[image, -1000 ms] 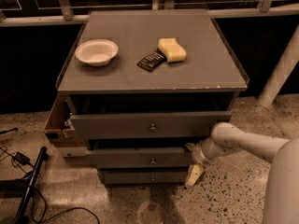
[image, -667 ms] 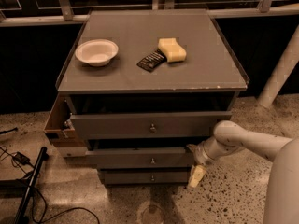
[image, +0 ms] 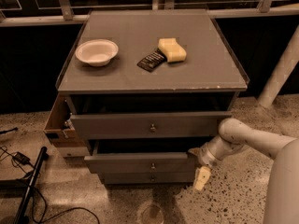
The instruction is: Open middle drawer
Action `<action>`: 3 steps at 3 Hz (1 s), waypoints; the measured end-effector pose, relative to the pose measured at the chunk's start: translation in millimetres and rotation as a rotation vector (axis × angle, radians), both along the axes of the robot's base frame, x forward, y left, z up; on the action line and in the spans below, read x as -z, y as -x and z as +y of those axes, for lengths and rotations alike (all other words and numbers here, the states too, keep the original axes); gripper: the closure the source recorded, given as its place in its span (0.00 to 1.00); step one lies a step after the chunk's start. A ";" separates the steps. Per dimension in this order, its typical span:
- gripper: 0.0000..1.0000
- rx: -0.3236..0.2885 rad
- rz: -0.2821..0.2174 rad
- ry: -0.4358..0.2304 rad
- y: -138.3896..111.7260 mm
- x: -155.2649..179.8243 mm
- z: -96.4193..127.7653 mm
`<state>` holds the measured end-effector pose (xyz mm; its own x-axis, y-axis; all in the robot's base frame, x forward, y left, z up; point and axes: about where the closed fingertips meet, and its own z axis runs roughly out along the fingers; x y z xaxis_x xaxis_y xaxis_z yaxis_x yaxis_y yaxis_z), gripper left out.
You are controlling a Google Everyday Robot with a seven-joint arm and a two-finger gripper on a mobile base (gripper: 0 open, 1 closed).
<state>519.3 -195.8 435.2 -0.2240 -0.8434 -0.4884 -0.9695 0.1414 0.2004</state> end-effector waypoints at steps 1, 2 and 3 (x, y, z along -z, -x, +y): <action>0.00 -0.025 0.055 -0.011 10.8 -8.7 -4.4; 0.00 -0.056 0.147 -0.038 30.3 -27.9 -10.5; 0.00 -0.079 0.244 -0.060 52.4 -41.8 -15.7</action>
Offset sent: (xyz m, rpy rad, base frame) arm -0.0416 -0.0169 0.0466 0.0549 0.1983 0.0846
